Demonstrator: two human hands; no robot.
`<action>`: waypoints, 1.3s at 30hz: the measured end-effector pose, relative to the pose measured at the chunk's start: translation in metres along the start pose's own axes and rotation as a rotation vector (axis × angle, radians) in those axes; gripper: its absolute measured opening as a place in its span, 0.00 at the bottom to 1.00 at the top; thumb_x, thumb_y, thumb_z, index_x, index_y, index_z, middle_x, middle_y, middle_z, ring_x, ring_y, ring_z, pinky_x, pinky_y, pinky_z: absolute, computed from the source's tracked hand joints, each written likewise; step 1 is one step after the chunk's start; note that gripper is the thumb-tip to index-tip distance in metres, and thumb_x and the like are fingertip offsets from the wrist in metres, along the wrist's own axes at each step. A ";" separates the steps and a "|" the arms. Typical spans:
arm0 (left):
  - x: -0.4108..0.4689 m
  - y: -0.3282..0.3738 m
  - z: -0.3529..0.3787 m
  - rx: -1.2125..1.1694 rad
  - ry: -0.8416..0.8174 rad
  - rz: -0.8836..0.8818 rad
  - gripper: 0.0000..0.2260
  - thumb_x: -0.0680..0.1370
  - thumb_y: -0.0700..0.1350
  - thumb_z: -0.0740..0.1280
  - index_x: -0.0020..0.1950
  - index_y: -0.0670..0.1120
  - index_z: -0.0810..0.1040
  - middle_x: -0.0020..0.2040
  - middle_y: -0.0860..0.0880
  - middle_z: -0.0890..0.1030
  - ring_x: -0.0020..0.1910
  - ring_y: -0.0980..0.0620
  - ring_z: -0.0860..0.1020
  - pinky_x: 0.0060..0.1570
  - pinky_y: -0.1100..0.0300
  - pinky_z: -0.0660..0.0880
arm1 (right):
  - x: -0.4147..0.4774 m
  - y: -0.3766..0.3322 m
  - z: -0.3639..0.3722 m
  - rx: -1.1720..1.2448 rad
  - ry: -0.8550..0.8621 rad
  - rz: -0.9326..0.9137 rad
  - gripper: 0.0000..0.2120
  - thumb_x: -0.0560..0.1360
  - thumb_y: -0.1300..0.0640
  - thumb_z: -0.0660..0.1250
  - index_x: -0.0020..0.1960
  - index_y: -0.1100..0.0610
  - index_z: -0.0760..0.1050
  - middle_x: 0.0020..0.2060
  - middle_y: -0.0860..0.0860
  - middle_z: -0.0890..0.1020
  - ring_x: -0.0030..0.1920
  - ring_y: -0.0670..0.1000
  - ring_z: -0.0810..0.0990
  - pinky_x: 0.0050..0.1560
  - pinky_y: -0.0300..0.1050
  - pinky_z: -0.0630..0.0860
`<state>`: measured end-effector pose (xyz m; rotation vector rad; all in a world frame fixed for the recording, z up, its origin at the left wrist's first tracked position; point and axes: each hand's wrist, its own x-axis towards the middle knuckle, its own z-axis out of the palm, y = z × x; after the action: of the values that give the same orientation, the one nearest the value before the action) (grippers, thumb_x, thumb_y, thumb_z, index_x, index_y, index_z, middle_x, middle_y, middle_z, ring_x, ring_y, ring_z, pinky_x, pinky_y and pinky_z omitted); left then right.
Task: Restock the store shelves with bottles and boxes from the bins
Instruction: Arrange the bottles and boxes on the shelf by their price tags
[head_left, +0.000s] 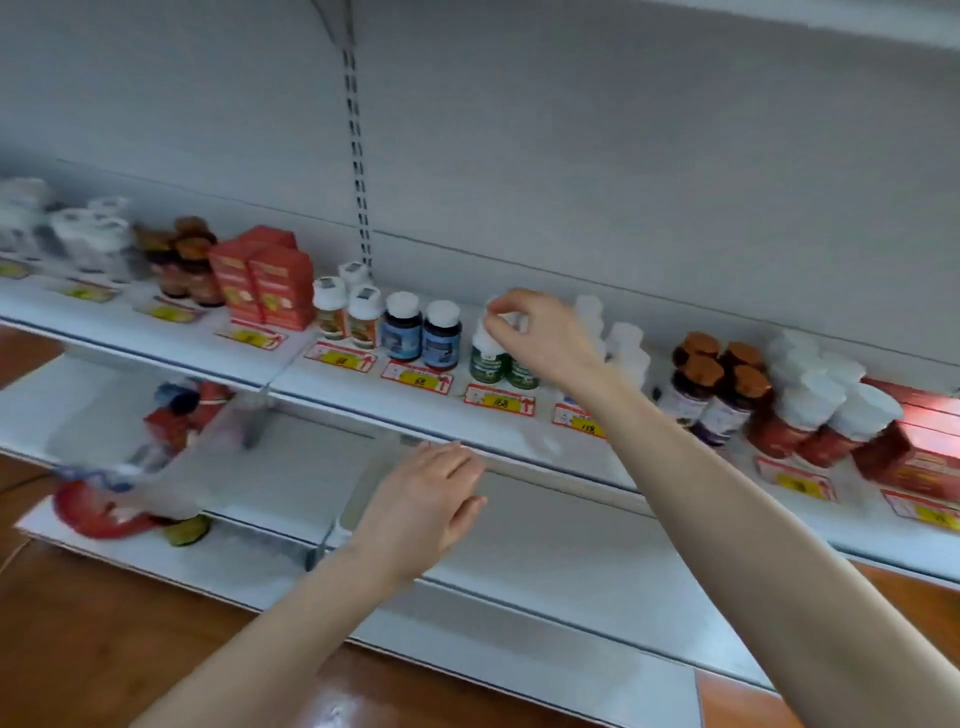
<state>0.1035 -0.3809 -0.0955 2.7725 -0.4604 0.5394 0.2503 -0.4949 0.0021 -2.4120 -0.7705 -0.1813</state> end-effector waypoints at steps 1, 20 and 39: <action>-0.019 -0.020 -0.012 0.011 0.007 -0.046 0.16 0.71 0.50 0.59 0.49 0.43 0.81 0.47 0.47 0.82 0.49 0.50 0.77 0.49 0.57 0.76 | 0.006 -0.022 0.018 0.016 -0.016 -0.034 0.12 0.77 0.55 0.62 0.57 0.59 0.78 0.58 0.54 0.80 0.61 0.53 0.75 0.55 0.39 0.65; -0.250 -0.284 -0.106 0.344 0.044 -0.770 0.18 0.57 0.45 0.80 0.44 0.44 0.84 0.41 0.48 0.83 0.40 0.50 0.83 0.41 0.59 0.79 | 0.105 -0.272 0.348 0.160 -0.497 -0.355 0.14 0.75 0.56 0.64 0.59 0.57 0.77 0.52 0.54 0.82 0.54 0.54 0.78 0.53 0.42 0.70; -0.261 -0.484 -0.067 0.112 -0.207 -0.952 0.11 0.64 0.45 0.76 0.41 0.42 0.81 0.37 0.47 0.81 0.37 0.46 0.81 0.41 0.54 0.79 | 0.173 -0.257 0.540 0.097 -0.812 -0.105 0.15 0.75 0.62 0.64 0.61 0.64 0.74 0.59 0.60 0.78 0.61 0.57 0.75 0.57 0.39 0.65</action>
<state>0.0256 0.1476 -0.2414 2.7289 0.8494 0.0411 0.2214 0.0700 -0.2585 -2.3216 -1.2106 0.8234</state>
